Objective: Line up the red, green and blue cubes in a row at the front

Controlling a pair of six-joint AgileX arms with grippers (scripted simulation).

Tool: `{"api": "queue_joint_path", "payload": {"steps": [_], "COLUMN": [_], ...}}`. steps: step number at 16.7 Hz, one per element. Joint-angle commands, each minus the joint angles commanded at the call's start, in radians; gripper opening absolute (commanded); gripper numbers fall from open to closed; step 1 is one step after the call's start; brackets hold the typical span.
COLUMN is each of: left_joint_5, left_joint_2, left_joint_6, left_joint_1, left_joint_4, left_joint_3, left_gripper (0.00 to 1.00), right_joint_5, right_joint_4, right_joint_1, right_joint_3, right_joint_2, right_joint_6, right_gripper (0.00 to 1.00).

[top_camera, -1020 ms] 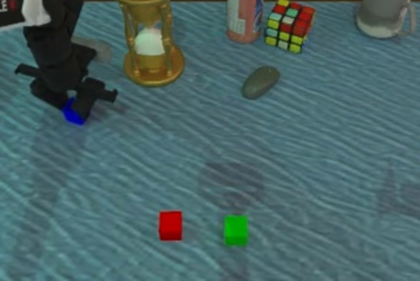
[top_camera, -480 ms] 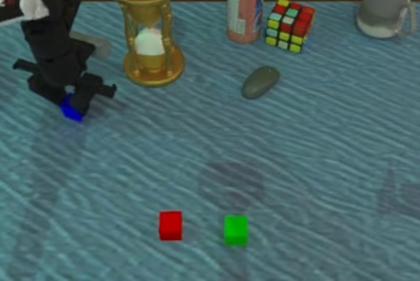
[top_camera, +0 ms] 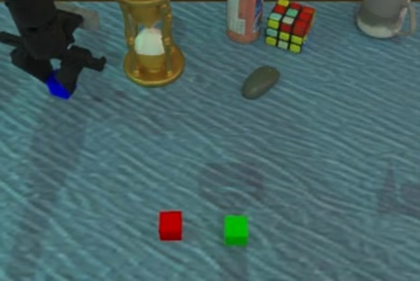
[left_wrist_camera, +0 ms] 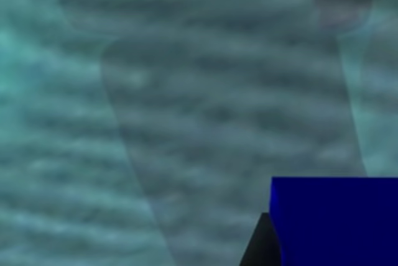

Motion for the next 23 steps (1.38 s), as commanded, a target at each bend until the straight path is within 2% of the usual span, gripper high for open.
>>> {"api": "queue_joint_path", "payload": {"steps": [4, 8, 11, 18, 21, 23], "left_joint_5": [-0.001, -0.004, -0.007, -0.014, -0.02, -0.024], "left_joint_2": [0.006, 0.022, 0.03, 0.021, -0.002, -0.017], "left_joint_6": [-0.011, -0.158, -0.371, -1.018, -1.202, -1.272], "left_joint_1": [-0.018, -0.137, -0.285, -0.698, -0.839, -0.898], "left_joint_4": [0.0, -0.018, -0.037, -0.077, -0.078, -0.075], "left_joint_3": [0.002, 0.027, 0.042, 0.048, 0.044, 0.039], "left_gripper": [0.0, 0.0, 0.0, 0.0, 0.0, 0.0], "right_joint_5": [0.0, 0.0, 0.0, 0.0, 0.0, 0.0], "right_joint_4": [0.0, 0.0, 0.0, 0.0, 0.0, 0.0], "right_joint_1": [0.0, 0.0, 0.0, 0.0, 0.0, 0.0], "right_joint_3": [0.0, 0.0, 0.0, 0.0, 0.0, 0.0], "right_joint_2": [0.0, 0.0, 0.0, 0.0, 0.0, 0.0], "right_joint_6": [0.0, 0.0, 0.0, 0.0, 0.0, 0.0], "right_gripper": [1.0, 1.0, 1.0, 1.0, 1.0, 1.0]}}
